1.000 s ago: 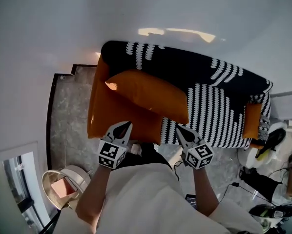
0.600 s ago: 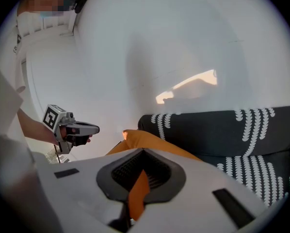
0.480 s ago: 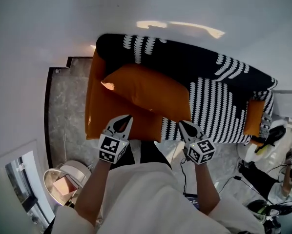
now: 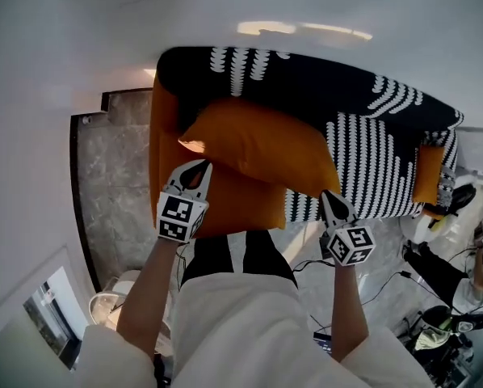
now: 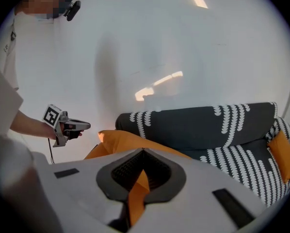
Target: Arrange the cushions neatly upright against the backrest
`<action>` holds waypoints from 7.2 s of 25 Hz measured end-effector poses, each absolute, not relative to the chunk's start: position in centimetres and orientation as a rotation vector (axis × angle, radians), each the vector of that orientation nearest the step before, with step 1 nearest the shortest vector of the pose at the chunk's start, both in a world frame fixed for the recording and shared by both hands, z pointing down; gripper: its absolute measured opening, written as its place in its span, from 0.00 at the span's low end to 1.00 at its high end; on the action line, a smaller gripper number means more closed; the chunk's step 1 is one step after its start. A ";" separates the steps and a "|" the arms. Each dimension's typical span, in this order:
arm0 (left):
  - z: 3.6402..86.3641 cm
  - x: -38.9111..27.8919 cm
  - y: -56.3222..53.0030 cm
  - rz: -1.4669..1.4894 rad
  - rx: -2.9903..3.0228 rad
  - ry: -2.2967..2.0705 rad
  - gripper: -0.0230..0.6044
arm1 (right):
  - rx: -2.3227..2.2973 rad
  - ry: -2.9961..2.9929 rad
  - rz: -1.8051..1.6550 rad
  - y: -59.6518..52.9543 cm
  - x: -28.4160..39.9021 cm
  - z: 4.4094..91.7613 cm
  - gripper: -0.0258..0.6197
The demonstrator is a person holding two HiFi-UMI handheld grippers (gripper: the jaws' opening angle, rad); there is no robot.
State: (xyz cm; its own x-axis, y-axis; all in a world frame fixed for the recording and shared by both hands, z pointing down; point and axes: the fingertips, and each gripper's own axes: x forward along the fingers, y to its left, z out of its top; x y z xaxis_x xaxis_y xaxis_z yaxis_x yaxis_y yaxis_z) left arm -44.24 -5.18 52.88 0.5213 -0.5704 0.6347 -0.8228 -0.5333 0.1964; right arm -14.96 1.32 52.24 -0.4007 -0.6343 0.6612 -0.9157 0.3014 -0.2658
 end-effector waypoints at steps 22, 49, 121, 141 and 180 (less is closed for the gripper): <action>62.4 -50.3 -9.4 0.894 2.198 -1.124 0.43 | 1.656 -1.874 0.893 2.4 -9.8 56.9 0.08; 64.6 -49.1 -9.9 0.905 2.142 -1.067 0.28 | 1.574 -1.771 0.969 5.2 -6.5 61.4 0.48; 60.1 -51.9 -27.6 0.770 1.945 -1.534 0.12 | 1.462 -1.960 1.038 -27.8 -8.1 62.6 0.17; 61.2 -51.7 -30.2 0.785 2.003 -1.502 0.15 | 1.499 -2.004 1.003 -30.5 -7.9 63.6 0.23; 47.1 -44.9 -4.2 0.613 1.999 -1.599 0.09 | 1.291 -2.339 0.977 -6.7 -10.7 49.6 0.07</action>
